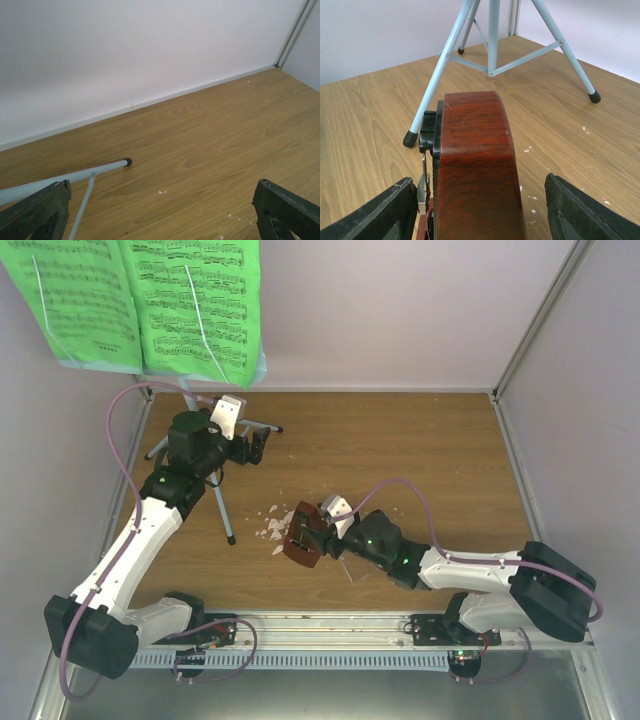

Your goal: Pack up the instrument practice props

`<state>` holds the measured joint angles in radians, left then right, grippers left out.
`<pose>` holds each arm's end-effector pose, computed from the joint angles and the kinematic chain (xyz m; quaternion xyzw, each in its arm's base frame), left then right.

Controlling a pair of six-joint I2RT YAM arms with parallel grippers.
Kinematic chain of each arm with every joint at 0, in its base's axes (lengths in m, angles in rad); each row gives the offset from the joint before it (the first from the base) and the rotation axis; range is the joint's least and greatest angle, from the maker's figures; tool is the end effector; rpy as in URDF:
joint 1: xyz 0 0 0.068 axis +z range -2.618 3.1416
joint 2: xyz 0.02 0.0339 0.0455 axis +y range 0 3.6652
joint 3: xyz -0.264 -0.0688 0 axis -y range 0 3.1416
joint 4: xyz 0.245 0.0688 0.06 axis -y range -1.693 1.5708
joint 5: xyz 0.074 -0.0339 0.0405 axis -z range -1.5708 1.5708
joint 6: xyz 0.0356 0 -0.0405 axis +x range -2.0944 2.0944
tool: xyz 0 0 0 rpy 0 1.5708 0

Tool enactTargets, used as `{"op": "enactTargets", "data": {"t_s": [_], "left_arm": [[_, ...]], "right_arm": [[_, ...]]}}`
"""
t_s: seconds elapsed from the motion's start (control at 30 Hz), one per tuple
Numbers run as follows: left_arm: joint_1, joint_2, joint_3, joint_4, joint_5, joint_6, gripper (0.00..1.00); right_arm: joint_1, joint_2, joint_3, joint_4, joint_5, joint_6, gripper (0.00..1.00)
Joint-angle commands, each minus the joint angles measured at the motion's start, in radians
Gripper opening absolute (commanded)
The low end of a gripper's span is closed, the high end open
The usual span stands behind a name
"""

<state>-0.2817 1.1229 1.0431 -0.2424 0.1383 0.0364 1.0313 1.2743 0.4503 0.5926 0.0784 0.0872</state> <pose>0.2468 -0.0765 0.3571 0.1681 0.7928 -0.1270 0.5719 0.1359 0.2216 0.2018 -0.3346 0.7088 0.3030 0.5421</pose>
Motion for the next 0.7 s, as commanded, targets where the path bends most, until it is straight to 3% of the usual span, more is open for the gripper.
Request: {"op": "enactTargets", "data": {"t_s": [0.0,0.67], "left_arm": [[-0.007,0.006,-0.006,0.057,0.006,-0.003,0.99],[-0.009,0.011,-0.006,0.056,0.004,-0.001,0.99]], "right_arm": [[-0.009,0.005,-0.009,0.032,0.042,0.013,0.70],[-0.020,0.022,0.002,0.035,0.050,0.024,0.72]]}}
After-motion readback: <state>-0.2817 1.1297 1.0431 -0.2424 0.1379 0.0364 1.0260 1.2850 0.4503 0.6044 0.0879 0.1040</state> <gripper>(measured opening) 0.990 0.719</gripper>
